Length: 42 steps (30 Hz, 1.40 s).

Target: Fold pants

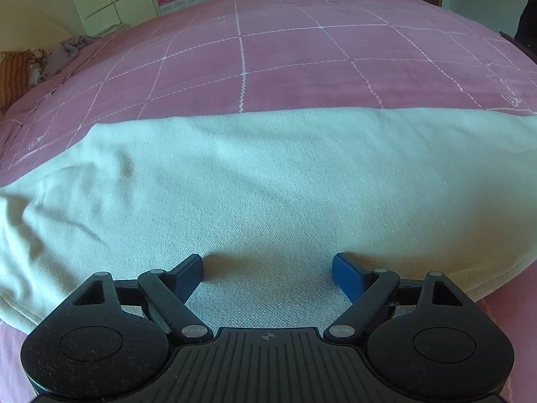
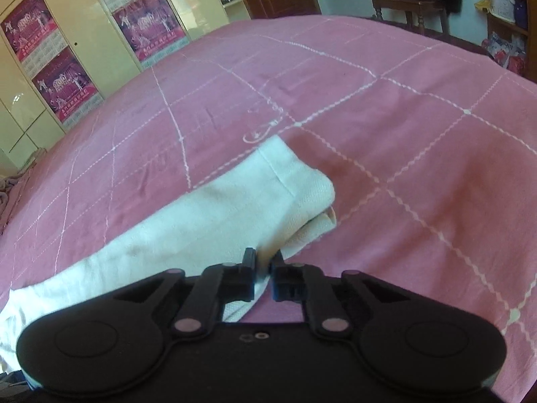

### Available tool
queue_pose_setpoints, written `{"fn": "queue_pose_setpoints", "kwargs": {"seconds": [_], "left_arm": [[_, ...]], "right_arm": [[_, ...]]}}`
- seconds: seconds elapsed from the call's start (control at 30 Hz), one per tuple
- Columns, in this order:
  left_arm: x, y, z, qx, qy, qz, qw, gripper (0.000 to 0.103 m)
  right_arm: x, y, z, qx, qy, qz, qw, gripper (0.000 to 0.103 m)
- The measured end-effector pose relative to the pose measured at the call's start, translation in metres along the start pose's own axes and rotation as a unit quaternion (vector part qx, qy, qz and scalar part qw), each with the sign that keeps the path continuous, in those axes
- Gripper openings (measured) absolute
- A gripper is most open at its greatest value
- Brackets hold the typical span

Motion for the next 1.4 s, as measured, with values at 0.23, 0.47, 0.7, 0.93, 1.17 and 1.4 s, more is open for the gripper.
{"fn": "queue_pose_setpoints", "kwargs": {"seconds": [0.23, 0.47, 0.7, 0.93, 1.17, 1.4], "left_arm": [[0.018, 0.016, 0.04, 0.04, -0.034, 0.001, 0.9986, 0.073], [0.041, 0.025, 0.133, 0.117, -0.008, -0.029, 0.9926, 0.073], [0.054, 0.006, 0.21, 0.19, 0.006, -0.032, 0.9813, 0.073], [0.037, -0.013, 0.22, 0.271, -0.108, 0.003, 0.9564, 0.073], [0.016, -0.009, 0.177, 0.266, -0.17, 0.03, 0.9483, 0.073], [0.002, -0.006, 0.149, 0.291, -0.188, 0.015, 0.9379, 0.05]], "right_arm": [[0.034, 0.012, 0.044, 0.042, 0.039, -0.058, 0.997, 0.007], [0.077, -0.004, 0.167, 0.153, 0.154, -0.084, 0.973, 0.007], [0.066, -0.102, 0.286, 0.285, 0.225, 0.01, 0.931, 0.017], [0.063, -0.137, 0.293, 0.321, 0.213, 0.067, 0.92, 0.043], [0.07, -0.091, 0.235, 0.248, 0.202, 0.023, 0.947, 0.05], [0.063, -0.081, 0.19, 0.215, 0.175, 0.007, 0.961, 0.052]]}}
Point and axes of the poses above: each gripper's, at about its wrist camera, not at the fingertips, and x roughly against the way its jaws point, z to its left, y to its top, the point moved 1 cm from there along -x, roughly the way its jaws point, and after that the axes turned 11 degrees about -y, right-handed, at the moved point
